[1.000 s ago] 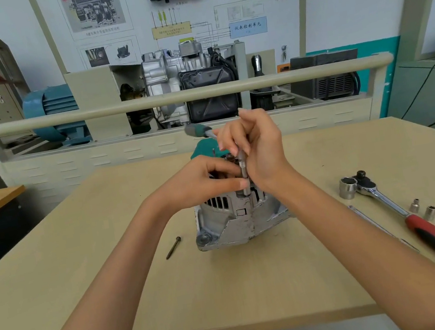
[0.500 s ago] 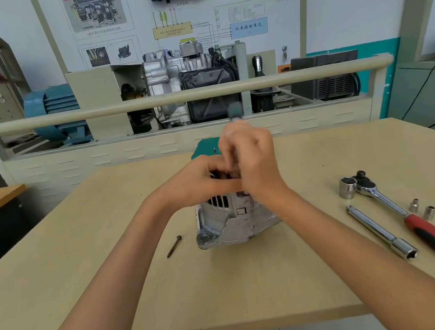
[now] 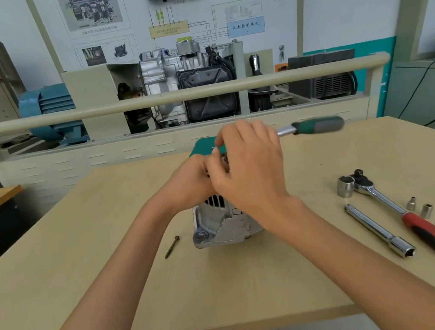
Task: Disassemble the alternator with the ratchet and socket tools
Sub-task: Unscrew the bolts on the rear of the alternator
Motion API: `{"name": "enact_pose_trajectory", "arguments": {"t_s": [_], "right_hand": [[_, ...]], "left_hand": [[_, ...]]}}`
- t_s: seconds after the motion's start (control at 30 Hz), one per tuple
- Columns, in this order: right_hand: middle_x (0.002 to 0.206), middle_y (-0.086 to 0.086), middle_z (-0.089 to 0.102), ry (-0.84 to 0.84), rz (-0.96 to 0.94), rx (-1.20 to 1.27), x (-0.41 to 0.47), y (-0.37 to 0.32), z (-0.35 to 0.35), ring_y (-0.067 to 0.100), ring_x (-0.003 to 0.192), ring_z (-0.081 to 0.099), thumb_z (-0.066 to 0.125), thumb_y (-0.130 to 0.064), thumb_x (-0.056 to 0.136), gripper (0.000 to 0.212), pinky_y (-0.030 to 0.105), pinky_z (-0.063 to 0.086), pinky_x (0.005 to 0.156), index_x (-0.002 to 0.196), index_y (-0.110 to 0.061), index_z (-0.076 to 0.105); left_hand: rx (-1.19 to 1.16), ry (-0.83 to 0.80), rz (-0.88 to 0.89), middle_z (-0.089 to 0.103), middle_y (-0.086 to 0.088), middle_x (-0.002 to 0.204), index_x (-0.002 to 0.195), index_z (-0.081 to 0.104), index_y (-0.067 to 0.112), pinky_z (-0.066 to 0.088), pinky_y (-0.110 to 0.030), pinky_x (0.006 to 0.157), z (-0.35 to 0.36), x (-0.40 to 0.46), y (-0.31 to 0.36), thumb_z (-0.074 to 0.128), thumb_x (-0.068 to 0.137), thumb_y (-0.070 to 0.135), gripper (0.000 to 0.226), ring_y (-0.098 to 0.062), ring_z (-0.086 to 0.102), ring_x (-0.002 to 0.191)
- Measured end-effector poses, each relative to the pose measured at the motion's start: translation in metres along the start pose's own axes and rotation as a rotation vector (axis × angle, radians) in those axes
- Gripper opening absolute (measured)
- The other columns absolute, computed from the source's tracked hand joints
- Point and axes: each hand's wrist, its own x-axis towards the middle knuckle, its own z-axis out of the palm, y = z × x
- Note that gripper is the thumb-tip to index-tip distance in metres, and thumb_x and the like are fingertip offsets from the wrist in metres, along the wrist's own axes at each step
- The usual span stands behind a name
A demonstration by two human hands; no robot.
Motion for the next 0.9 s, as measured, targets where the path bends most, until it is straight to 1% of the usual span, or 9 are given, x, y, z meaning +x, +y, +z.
{"name": "enact_pose_trajectory", "arguments": {"t_s": [0.27, 0.33, 0.4, 0.47, 0.53, 0.6, 0.67, 0.77, 0.9], "right_hand": [[0.062, 0.000, 0.052, -0.084, -0.001, 0.166, 0.020, 0.014, -0.001, 0.019, 0.058, 0.047, 0.046, -0.027, 0.082, 0.028, 0.029, 0.029, 0.066, 0.067, -0.007, 0.057], [0.053, -0.003, 0.047, -0.142, -0.105, 0.138, 0.027, 0.015, 0.000, 0.019, 0.051, 0.045, 0.044, -0.028, 0.083, 0.032, 0.029, 0.028, 0.059, 0.058, -0.011, 0.052], [0.047, -0.008, 0.038, -0.237, -0.211, 0.199, 0.033, 0.016, 0.001, 0.014, 0.048, 0.040, 0.043, -0.027, 0.086, 0.034, 0.028, 0.027, 0.056, 0.054, -0.015, 0.042], [0.046, -0.011, 0.031, -0.306, -0.205, 0.380, 0.036, 0.019, 0.003, 0.008, 0.046, 0.033, 0.045, -0.022, 0.088, 0.036, 0.029, 0.026, 0.055, 0.053, -0.015, 0.037], [0.047, -0.008, 0.029, -0.293, -0.105, 0.585, 0.033, 0.023, 0.005, 0.008, 0.047, 0.029, 0.046, -0.017, 0.088, 0.037, 0.029, 0.027, 0.052, 0.052, -0.011, 0.037], [0.048, -0.002, 0.030, -0.278, -0.022, 0.702, 0.030, 0.029, 0.006, 0.011, 0.049, 0.030, 0.045, -0.016, 0.087, 0.036, 0.027, 0.026, 0.052, 0.053, -0.008, 0.039], [0.049, 0.001, 0.031, -0.282, -0.008, 0.728, 0.030, 0.030, 0.003, 0.012, 0.050, 0.030, 0.045, -0.015, 0.087, 0.035, 0.026, 0.026, 0.052, 0.053, -0.008, 0.039], [0.048, -0.007, 0.031, -0.252, -0.121, 0.557, 0.029, 0.022, 0.000, 0.011, 0.049, 0.032, 0.050, -0.014, 0.087, 0.036, 0.028, 0.027, 0.054, 0.053, -0.013, 0.038], [0.062, -0.001, 0.043, -0.212, -0.086, -0.232, 0.025, 0.006, 0.001, 0.019, 0.057, 0.039, 0.044, -0.027, 0.091, 0.025, 0.030, 0.024, 0.063, 0.069, -0.017, 0.051]], "left_hand": [[-0.108, 0.008, 0.105, 0.059, 0.024, 0.052, 0.055, 0.066, 0.049, 0.035, -0.004, 0.054, 0.001, -0.005, -0.002, 0.074, 0.078, 0.014, 0.042, 0.009, 0.050, 0.051], [-0.118, -0.015, 0.102, 0.065, 0.017, 0.059, 0.063, 0.070, 0.043, 0.043, -0.013, 0.058, -0.001, -0.004, -0.002, 0.076, 0.075, 0.024, 0.023, 0.003, 0.056, 0.057], [-0.122, -0.063, 0.073, 0.070, -0.003, 0.074, 0.079, 0.073, 0.025, 0.051, -0.034, 0.071, -0.004, -0.003, 0.002, 0.075, 0.075, 0.027, 0.004, -0.023, 0.063, 0.073], [-0.077, -0.135, 0.064, 0.063, -0.023, 0.084, 0.090, 0.069, 0.006, 0.047, -0.042, 0.070, -0.009, -0.001, 0.003, 0.072, 0.079, 0.027, 0.025, -0.037, 0.057, 0.077], [-0.082, -0.219, 0.054, 0.055, -0.016, 0.070, 0.084, 0.072, 0.021, 0.040, -0.027, 0.062, -0.012, -0.001, 0.006, 0.069, 0.083, 0.027, 0.007, -0.023, 0.048, 0.063], [-0.073, -0.292, 0.037, 0.050, 0.010, 0.059, 0.073, 0.070, 0.041, 0.036, -0.013, 0.059, -0.014, 0.002, 0.006, 0.067, 0.086, 0.025, 0.021, -0.005, 0.043, 0.058], [-0.071, -0.313, 0.019, 0.061, 0.017, 0.068, 0.077, 0.073, 0.037, 0.040, -0.010, 0.067, -0.014, 0.004, 0.008, 0.067, 0.086, 0.022, 0.018, 0.000, 0.051, 0.067], [-0.034, -0.306, -0.006, 0.068, -0.016, 0.091, 0.094, 0.070, 0.002, 0.047, -0.032, 0.082, -0.019, 0.010, 0.011, 0.072, 0.080, 0.019, 0.022, -0.022, 0.060, 0.085], [-0.033, -0.175, 0.011, 0.071, 0.010, 0.073, 0.076, 0.070, 0.019, 0.050, -0.013, 0.067, -0.015, 0.011, 0.010, 0.078, 0.072, 0.007, 0.015, -0.001, 0.064, 0.071]]}}
